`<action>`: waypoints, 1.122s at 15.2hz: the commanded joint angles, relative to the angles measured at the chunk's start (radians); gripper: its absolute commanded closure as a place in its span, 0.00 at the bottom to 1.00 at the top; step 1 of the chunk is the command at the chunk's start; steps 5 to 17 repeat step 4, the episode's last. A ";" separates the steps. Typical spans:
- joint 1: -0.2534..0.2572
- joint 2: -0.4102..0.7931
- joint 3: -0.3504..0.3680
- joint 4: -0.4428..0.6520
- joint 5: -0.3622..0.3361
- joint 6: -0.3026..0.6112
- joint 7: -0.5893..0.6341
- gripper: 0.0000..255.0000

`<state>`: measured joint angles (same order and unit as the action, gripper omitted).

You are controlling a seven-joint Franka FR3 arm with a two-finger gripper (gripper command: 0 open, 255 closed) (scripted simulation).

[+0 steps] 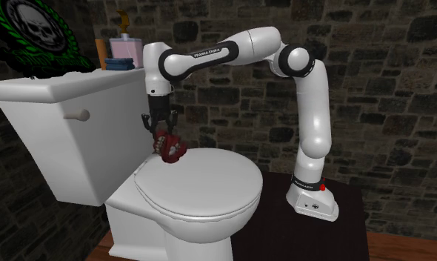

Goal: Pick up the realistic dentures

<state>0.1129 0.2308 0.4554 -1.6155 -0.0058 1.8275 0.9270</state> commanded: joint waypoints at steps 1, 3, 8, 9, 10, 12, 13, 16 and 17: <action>0.001 -0.001 0.001 0.027 0.000 -0.027 0.002 1.00; 0.002 -0.002 0.001 0.042 0.000 -0.043 0.003 1.00; 0.002 -0.002 0.001 0.042 0.000 -0.043 0.003 1.00; 0.002 -0.002 0.001 0.042 0.000 -0.043 0.003 1.00; 0.002 -0.002 0.001 0.042 0.000 -0.043 0.003 1.00; 0.002 -0.002 0.001 0.042 0.000 -0.043 0.003 1.00; 0.002 -0.002 0.001 0.042 0.000 -0.043 0.003 1.00; 0.002 -0.002 0.001 0.042 0.000 -0.043 0.003 1.00; 0.002 -0.002 0.001 0.042 0.000 -0.043 0.003 1.00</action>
